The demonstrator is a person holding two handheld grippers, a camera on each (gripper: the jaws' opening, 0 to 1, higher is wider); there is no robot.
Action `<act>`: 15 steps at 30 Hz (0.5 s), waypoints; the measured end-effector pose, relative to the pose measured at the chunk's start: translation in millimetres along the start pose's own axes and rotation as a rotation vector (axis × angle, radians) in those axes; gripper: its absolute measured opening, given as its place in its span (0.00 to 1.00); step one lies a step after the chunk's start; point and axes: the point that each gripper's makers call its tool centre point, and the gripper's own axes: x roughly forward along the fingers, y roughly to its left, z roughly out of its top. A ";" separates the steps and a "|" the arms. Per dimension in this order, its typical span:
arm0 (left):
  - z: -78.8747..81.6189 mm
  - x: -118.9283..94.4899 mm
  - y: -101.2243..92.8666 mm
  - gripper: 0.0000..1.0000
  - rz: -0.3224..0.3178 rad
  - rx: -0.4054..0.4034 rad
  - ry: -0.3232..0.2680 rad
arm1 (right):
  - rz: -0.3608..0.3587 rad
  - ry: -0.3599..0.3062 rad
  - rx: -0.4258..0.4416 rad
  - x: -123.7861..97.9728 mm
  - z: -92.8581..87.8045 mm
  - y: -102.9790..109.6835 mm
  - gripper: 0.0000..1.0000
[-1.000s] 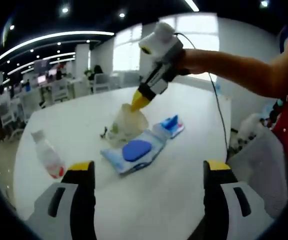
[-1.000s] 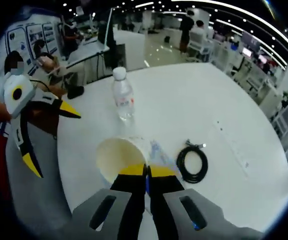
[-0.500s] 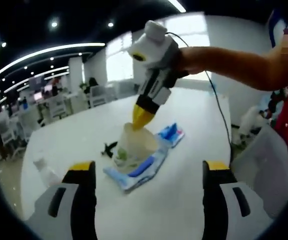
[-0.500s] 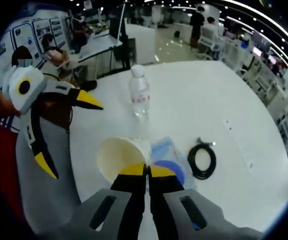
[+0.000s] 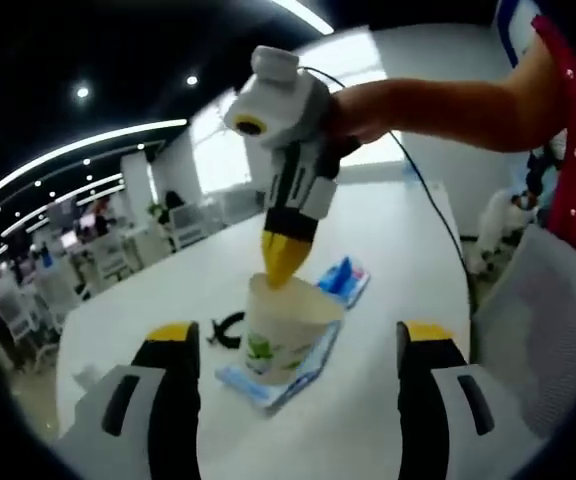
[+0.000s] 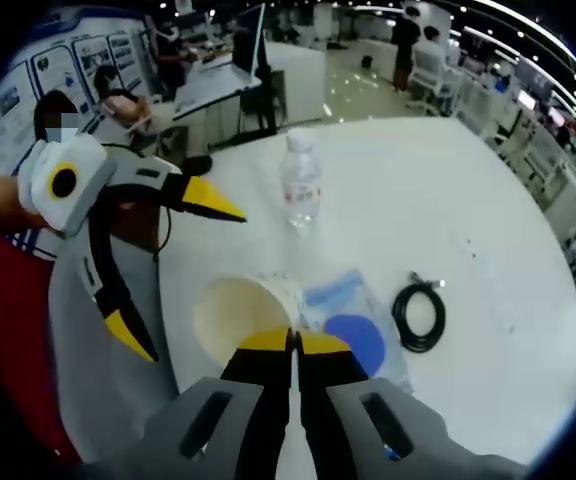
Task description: Arrange the tabletop items into an orderly group along one side of the table until the central work area is clear of visible clutter.
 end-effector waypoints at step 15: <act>-1.0 7.3 -8.0 0.69 -0.035 0.092 0.003 | 0.063 0.051 -0.005 1.6 -2.0 16.8 0.01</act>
